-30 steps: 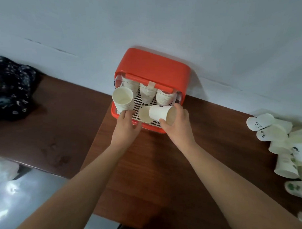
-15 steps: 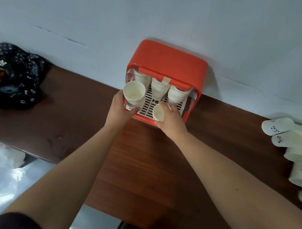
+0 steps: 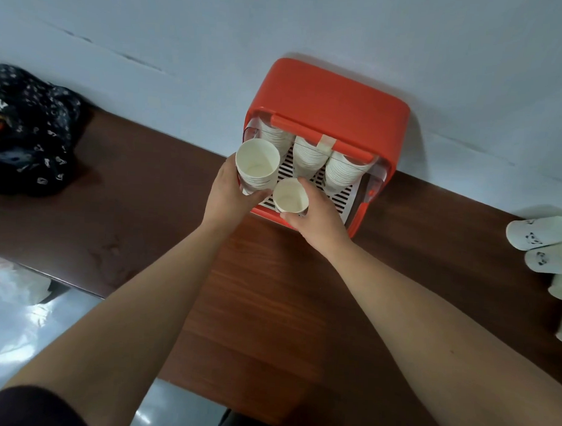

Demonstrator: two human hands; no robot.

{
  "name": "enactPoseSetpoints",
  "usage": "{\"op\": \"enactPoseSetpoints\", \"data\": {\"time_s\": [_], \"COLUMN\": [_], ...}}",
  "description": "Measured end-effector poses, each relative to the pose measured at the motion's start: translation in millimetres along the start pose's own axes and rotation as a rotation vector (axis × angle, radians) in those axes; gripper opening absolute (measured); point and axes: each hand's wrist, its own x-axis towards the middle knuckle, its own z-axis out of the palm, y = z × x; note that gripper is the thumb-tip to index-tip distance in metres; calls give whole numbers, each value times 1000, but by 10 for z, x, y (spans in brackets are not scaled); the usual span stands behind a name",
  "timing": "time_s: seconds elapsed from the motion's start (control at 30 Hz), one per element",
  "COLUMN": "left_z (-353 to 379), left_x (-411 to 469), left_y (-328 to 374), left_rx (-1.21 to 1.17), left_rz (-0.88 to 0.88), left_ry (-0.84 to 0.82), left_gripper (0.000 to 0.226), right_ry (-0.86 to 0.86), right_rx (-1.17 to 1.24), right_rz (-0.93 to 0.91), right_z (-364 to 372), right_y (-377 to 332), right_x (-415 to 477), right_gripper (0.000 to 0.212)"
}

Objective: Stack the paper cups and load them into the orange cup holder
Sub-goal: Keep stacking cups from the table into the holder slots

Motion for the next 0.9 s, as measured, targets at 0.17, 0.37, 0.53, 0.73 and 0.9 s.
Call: {"op": "enactPoseSetpoints", "data": {"time_s": [0.17,0.37,0.53,0.73,0.9], "left_z": [-8,-42,-30,441,1275], "left_x": [11,3,-398,-1088,-1129], "left_y": [-14,-98,-54,225,977], "left_rx": [-4,132,238,354,380], "left_rz": [1,-10,-78,-86,124], "left_ry": [-12,-28,9,-314,-528], "left_gripper": [78,86,72,47,50], "right_ry": [98,128,129,117,172], "right_rx": [51,33,-18,-151,-226], "right_rz": [12,33,42,245,349], "right_z": [-20,-30,-354,-888,-1764], "right_y": [17,-65,8,716,1539], "right_x": [66,22,-439,-1275,-1710], "right_gripper": [74,84,64,56,56]}}
